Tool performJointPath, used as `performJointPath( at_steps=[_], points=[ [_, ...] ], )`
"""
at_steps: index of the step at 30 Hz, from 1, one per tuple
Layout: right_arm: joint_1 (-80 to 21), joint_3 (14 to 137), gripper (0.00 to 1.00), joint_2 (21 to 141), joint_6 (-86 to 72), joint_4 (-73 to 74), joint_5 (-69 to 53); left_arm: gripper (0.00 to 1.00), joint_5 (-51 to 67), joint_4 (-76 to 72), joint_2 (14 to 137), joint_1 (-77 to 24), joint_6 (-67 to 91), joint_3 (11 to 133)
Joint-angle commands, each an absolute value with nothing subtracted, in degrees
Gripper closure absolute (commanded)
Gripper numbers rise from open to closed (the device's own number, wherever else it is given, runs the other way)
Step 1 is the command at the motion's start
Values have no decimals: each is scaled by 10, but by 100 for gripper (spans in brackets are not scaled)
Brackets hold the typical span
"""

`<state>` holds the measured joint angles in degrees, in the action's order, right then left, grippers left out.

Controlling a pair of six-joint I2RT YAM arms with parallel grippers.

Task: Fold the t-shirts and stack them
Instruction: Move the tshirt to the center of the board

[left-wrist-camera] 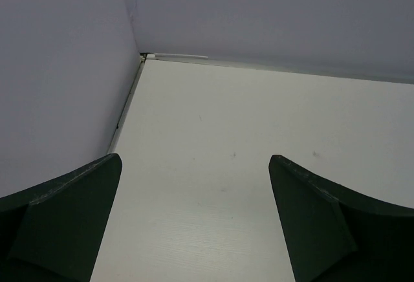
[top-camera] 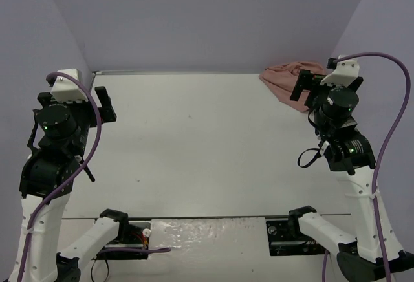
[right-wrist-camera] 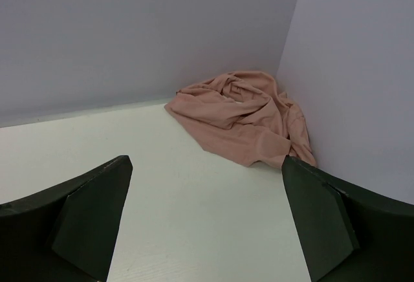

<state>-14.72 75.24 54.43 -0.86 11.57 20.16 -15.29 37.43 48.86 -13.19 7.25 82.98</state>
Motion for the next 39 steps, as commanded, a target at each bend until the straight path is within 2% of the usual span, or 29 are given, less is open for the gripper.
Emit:
performJointPath(
  at_steps=[1,7,12,17,21,25,33,39],
  points=[
    [-149,771,0,558,11,58,215,3,-158,330,500,-136,54,841],
    [-149,740,0,579,-18,42,208,3,-155,321,502,-137,59,815],
    [-149,730,0,664,-62,33,248,3,-135,309,505,-137,86,766],
    [-137,781,0,809,-93,27,243,3,-113,308,512,-138,106,739],
    [-78,868,0,954,-142,26,156,3,-94,309,506,-137,119,713],
    [-43,945,1,1078,-139,26,128,3,-93,312,483,-137,130,680],
    [-15,1063,17,1258,-81,26,77,3,-93,346,473,-137,141,654],
    [14,1114,20,1339,-55,27,22,3,-95,368,474,-138,141,657]
  ],
)
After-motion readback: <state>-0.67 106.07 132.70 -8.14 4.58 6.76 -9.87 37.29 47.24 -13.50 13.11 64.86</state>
